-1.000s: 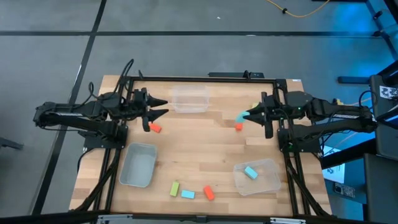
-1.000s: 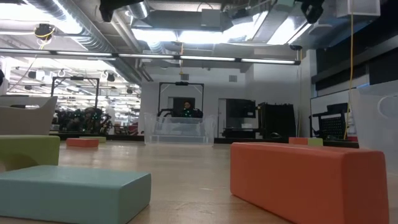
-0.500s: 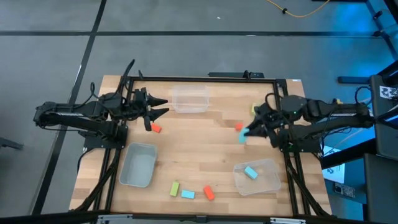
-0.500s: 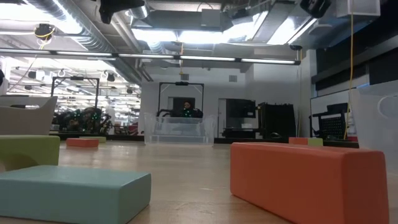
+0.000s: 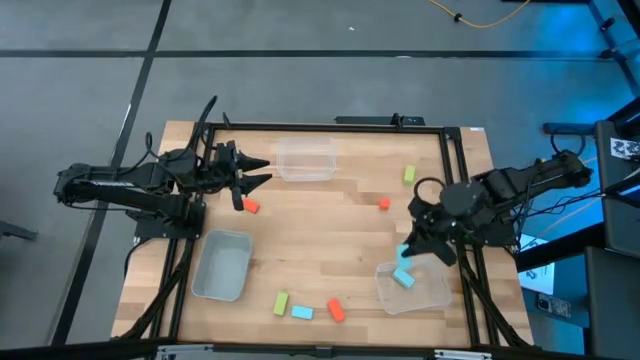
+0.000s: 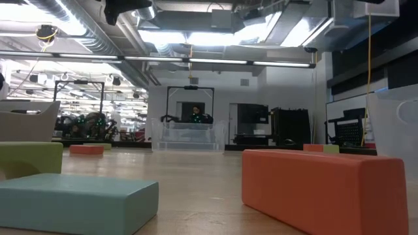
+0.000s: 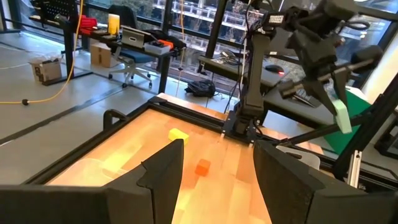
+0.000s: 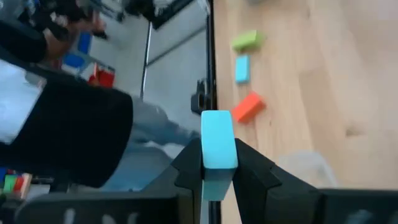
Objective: Sort & place blocks by color
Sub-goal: Put the top light blue half pillar block into the bottom right transparent bin
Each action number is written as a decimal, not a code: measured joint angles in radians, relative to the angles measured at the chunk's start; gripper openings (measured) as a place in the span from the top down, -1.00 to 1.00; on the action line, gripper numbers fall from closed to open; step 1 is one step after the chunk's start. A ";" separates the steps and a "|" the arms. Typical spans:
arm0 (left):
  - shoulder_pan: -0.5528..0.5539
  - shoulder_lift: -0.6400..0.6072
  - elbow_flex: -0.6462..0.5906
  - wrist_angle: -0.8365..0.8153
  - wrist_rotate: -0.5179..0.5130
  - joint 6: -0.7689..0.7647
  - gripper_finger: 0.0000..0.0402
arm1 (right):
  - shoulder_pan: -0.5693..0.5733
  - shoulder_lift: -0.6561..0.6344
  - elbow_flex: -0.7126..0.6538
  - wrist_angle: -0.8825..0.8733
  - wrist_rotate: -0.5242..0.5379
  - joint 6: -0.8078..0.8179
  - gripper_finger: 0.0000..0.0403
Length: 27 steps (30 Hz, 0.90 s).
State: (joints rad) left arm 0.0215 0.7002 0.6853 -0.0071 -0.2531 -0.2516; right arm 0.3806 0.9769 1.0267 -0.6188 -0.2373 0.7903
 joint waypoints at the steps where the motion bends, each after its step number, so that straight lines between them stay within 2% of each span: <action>1: 0.000 0.000 0.000 0.000 0.000 0.000 0.07 | 0.016 0.014 0.000 -0.003 0.000 0.018 0.69; 7: 0.000 0.000 0.000 0.000 0.000 0.000 0.07 | 0.108 0.118 0.000 -0.084 -0.003 0.100 0.69; 13: 0.000 0.000 0.000 0.000 0.000 0.000 0.07 | 0.178 0.255 -0.001 -0.212 -0.053 0.172 0.69; 19: 0.000 0.000 0.000 0.000 0.000 0.000 0.07 | 0.215 0.377 -0.005 -0.277 -0.054 0.179 0.69; 27: 0.000 0.000 0.000 0.000 0.000 0.000 0.07 | 0.212 0.388 -0.182 -0.218 -0.098 0.341 0.69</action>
State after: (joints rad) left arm 0.0212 0.7002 0.6853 -0.0074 -0.2535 -0.2512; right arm 0.5926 1.3650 0.8445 -0.8366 -0.3351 1.1316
